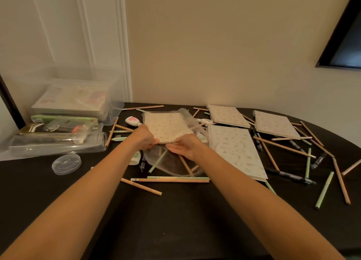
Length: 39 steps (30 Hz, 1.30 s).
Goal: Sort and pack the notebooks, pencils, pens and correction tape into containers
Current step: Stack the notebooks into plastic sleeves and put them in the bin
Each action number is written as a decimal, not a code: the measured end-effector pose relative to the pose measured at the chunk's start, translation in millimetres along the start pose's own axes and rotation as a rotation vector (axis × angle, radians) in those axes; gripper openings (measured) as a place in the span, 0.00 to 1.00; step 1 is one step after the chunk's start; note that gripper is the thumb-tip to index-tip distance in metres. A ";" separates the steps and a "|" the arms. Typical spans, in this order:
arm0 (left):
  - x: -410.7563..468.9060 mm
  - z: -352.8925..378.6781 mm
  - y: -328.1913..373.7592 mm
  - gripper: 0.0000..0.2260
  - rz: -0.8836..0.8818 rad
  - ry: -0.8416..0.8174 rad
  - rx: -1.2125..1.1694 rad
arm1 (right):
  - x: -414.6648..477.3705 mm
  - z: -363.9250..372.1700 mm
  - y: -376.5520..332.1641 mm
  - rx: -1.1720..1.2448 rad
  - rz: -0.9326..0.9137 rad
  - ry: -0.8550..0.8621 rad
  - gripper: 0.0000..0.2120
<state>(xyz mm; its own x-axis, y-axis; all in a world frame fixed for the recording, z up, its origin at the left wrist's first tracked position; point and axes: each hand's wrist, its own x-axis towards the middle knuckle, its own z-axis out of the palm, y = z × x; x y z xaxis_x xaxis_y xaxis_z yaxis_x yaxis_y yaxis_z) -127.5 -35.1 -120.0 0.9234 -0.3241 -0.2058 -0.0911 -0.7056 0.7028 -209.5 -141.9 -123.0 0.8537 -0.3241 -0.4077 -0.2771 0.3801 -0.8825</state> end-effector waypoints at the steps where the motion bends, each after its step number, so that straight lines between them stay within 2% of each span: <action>1: 0.0 -0.8 0.5 0.23 -0.003 0.036 0.137 | -4.5 -2.5 -3.3 -0.030 0.018 -0.013 0.19; 5: -0.5 4.0 9.0 0.20 -0.046 0.171 0.474 | -26.8 -19.6 -15.7 -0.042 0.016 -0.074 0.26; 7: -4.7 12.8 20.2 0.18 -0.020 0.229 0.564 | -41.6 -34.7 -25.5 -0.068 0.000 -0.121 0.24; 10: -8.8 29.6 47.6 0.17 0.144 0.312 0.527 | -59.0 -71.4 -45.6 -0.009 -0.079 -0.125 0.17; 12: -12.6 43.0 65.8 0.17 0.299 0.312 0.417 | -60.6 -101.2 -58.2 0.003 -0.169 0.065 0.13; 14: -14.9 60.9 84.4 0.15 0.462 0.259 0.300 | -52.9 -139.0 -64.6 -0.187 -0.203 0.393 0.08; 16: -16.9 76.9 98.4 0.14 0.547 0.179 0.218 | -40.3 -175.0 -61.1 -0.564 -0.151 0.652 0.09; 17: -17.1 83.6 102.5 0.15 0.547 0.122 0.211 | -35.3 -188.4 -56.8 -0.737 -0.125 0.697 0.12; 19: -15.9 96.1 105.5 0.15 0.509 -0.016 0.290 | -31.2 -202.5 -46.8 -0.966 -0.079 0.680 0.17; 21: -15.2 107.3 103.6 0.16 0.452 -0.110 0.342 | -30.5 -204.7 -39.7 -1.019 -0.026 0.615 0.24; 24: -16.9 119.2 97.9 0.15 0.404 -0.115 0.279 | -26.8 -202.4 -35.0 -0.896 0.012 0.541 0.32; 26: -19.9 122.4 96.0 0.14 0.418 -0.120 0.207 | -23.2 -202.9 -33.7 -0.739 -0.009 0.534 0.34; 28: -26.0 120.6 97.7 0.14 0.439 -0.129 0.133 | -21.1 -204.7 -35.5 -0.534 -0.039 0.511 0.28; 30: -27.3 118.3 100.9 0.15 0.433 -0.143 0.070 | -24.3 -204.4 -42.5 -0.351 -0.081 0.468 0.16; 32: -24.1 117.3 103.9 0.16 0.388 -0.141 0.001 | -32.3 -202.2 -52.4 -0.334 -0.139 0.457 0.06; 33: -23.4 115.9 105.8 0.16 0.356 -0.128 -0.034 | -35.7 -202.3 -57.0 -0.348 -0.173 0.477 0.05; 35: -24.6 110.8 110.4 0.15 0.326 -0.076 -0.096 | -40.8 -205.4 -63.0 -0.305 -0.216 0.521 0.08; 37: -27.1 105.6 115.5 0.17 0.338 -0.012 -0.157 | -45.0 -206.7 -64.5 -0.093 -0.240 0.539 0.17; 39: -34.0 100.6 120.9 0.21 0.335 -0.007 -0.255 | -48.0 -199.7 -63.4 0.172 -0.272 0.516 0.18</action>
<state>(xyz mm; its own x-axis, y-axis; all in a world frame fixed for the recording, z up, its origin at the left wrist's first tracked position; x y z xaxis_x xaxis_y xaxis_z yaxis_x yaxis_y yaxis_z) -207.4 -172.8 -96.5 0.8555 -0.5145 0.0586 -0.2900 -0.3823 0.8773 -321.0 -323.4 -94.4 0.5480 -0.7912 -0.2717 0.0329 0.3449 -0.9381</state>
